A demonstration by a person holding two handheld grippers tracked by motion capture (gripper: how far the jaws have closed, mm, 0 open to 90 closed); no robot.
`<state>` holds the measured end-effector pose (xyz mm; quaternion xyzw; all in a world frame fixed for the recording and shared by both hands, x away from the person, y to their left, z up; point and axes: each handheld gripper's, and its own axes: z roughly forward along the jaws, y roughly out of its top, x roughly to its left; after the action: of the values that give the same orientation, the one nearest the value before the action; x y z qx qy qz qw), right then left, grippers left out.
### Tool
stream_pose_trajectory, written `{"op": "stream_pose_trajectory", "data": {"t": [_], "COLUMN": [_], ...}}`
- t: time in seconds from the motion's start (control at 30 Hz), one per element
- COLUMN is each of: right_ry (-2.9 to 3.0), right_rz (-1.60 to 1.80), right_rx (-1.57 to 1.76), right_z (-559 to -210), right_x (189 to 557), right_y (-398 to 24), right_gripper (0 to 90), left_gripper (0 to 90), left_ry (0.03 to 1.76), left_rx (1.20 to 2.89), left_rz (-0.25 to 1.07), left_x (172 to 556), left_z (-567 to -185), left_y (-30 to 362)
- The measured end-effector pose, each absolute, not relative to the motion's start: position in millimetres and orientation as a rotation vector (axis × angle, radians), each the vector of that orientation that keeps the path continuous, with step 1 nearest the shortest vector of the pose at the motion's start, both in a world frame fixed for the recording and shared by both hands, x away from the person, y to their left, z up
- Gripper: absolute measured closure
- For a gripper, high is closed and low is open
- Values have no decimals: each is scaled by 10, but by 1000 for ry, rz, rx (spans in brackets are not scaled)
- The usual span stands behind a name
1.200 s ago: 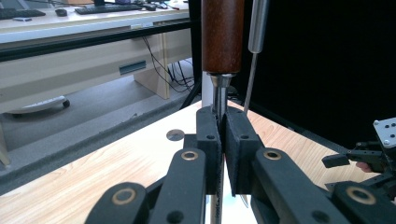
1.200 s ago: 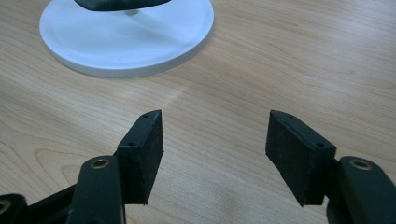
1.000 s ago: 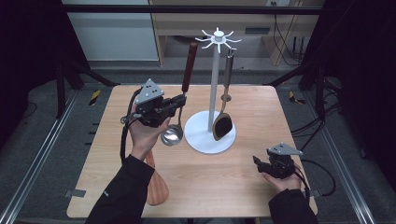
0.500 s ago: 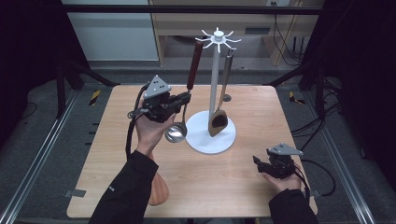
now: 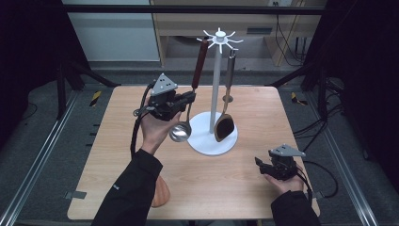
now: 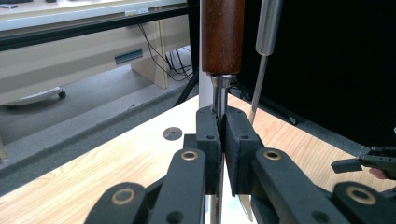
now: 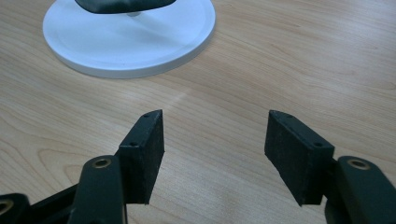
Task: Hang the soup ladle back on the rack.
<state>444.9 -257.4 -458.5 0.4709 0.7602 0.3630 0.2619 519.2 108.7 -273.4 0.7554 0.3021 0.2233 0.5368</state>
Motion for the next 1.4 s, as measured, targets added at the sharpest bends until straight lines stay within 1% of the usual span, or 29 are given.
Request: {"op": "stream_pose_trajectory", "data": {"t": [0.47,1.2,1.4], "right_ry": [2058,2059,2059], "right_rz": [984,989,993], "right_rx": [1277,1281,1281], "right_z": [-4585,-4588,-4586], "right_x": [4448,4446,4447], "right_y": [-2571,-2560,-2562], "right_gripper": [374,370,374], "left_gripper": [851,846,843], "left_ry": [736,757,761], "left_rx": [1790,1733,1718], "left_rz": [519,585,575], "left_x": [5277,5428,5444], "left_z": [-2800,-2927,-2944], "left_y": [974,797,772]}}
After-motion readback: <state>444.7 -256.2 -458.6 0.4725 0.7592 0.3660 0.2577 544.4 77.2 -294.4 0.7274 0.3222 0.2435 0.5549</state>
